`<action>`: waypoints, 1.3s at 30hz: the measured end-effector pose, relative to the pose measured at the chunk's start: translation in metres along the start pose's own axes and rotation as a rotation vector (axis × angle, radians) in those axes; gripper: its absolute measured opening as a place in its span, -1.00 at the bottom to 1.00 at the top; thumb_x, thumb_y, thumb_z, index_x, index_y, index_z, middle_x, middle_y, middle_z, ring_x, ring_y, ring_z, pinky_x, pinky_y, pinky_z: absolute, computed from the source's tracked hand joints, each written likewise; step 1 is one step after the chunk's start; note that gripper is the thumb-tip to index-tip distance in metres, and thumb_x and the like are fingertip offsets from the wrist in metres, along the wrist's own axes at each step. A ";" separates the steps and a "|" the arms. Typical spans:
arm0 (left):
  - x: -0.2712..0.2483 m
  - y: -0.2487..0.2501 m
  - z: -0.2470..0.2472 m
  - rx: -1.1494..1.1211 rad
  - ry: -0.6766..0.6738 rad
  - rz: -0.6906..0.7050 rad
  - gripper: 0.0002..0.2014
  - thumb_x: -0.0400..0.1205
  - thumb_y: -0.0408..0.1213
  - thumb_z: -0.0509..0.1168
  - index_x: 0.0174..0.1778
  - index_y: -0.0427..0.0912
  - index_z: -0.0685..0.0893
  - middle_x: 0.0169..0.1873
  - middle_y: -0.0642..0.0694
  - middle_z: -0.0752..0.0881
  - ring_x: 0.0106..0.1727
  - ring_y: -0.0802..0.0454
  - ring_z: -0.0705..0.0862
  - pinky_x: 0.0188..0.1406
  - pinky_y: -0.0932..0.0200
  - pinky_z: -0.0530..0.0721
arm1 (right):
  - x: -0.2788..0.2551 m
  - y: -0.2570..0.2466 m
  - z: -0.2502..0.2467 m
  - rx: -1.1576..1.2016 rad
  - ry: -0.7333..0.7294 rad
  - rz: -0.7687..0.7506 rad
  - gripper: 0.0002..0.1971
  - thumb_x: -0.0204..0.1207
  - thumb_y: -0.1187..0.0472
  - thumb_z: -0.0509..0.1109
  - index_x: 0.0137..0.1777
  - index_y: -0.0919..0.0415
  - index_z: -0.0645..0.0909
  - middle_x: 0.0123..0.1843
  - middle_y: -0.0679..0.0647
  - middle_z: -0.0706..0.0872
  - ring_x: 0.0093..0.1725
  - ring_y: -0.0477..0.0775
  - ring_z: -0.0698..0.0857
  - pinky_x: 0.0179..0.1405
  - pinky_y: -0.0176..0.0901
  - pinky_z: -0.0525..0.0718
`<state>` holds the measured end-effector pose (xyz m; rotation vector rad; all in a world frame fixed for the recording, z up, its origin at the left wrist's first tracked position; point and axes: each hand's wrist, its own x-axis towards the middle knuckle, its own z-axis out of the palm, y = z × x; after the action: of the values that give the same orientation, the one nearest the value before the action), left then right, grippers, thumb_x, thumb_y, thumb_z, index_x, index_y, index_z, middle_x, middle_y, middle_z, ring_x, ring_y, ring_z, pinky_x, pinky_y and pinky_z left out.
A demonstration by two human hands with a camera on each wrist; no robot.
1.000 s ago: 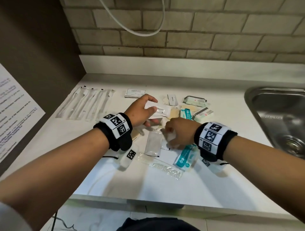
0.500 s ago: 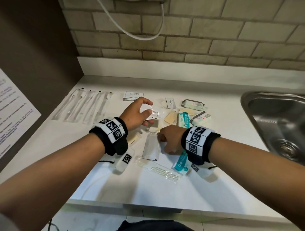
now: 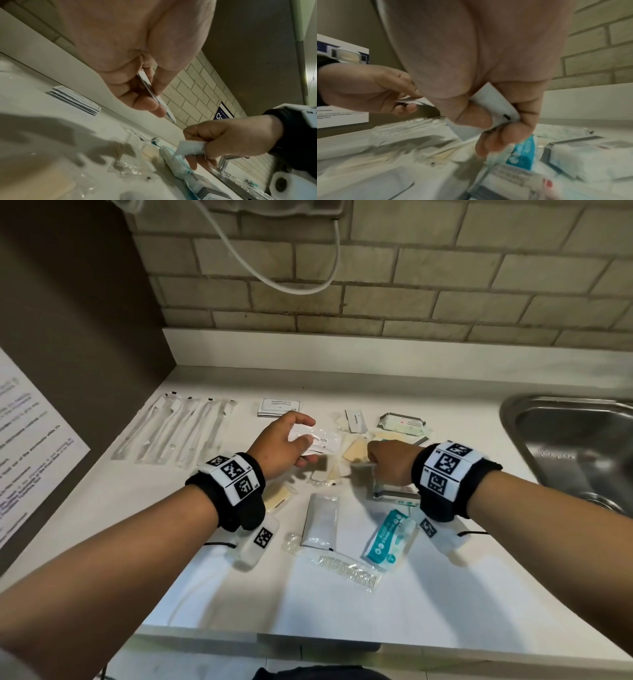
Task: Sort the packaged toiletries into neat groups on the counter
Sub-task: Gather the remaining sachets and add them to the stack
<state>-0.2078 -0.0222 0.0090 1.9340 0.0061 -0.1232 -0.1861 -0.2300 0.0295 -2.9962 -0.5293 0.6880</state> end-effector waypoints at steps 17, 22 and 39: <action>0.030 0.021 0.001 -0.065 -0.004 0.042 -0.83 0.71 -0.37 0.24 0.14 -0.02 0.58 0.36 -0.07 0.46 -0.24 -0.01 0.83 -0.25 0.25 0.73 | 0.090 0.024 -0.052 -0.154 0.076 0.028 -0.67 0.48 0.32 0.41 0.24 0.11 0.66 0.28 0.10 0.68 0.24 0.19 0.65 0.11 -0.12 0.60; 0.043 0.016 0.000 -0.055 -0.011 0.010 -0.82 0.69 -0.35 0.28 0.16 -0.05 0.60 0.23 -0.06 0.59 -0.29 0.03 0.82 -0.26 0.07 0.75 | 0.123 0.029 -0.054 -0.116 0.041 0.042 -0.37 0.42 0.54 0.33 0.48 0.09 0.48 0.41 0.13 0.61 0.33 0.20 0.63 -0.01 -0.21 0.52; 0.064 0.002 -0.009 -0.079 -0.001 -0.065 -0.82 0.65 -0.38 0.32 0.12 -0.05 0.63 -0.13 -0.10 0.74 -0.36 -0.08 0.77 -0.22 -0.18 0.67 | 0.155 0.020 -0.054 -0.231 0.097 -0.012 -0.66 0.34 0.17 0.60 0.12 0.15 0.70 0.11 0.07 0.54 -0.01 0.17 0.65 -0.09 -0.12 0.59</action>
<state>-0.1434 -0.0182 0.0081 1.8555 0.0716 -0.1651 -0.0257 -0.1948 0.0116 -3.2155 -0.6637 0.5101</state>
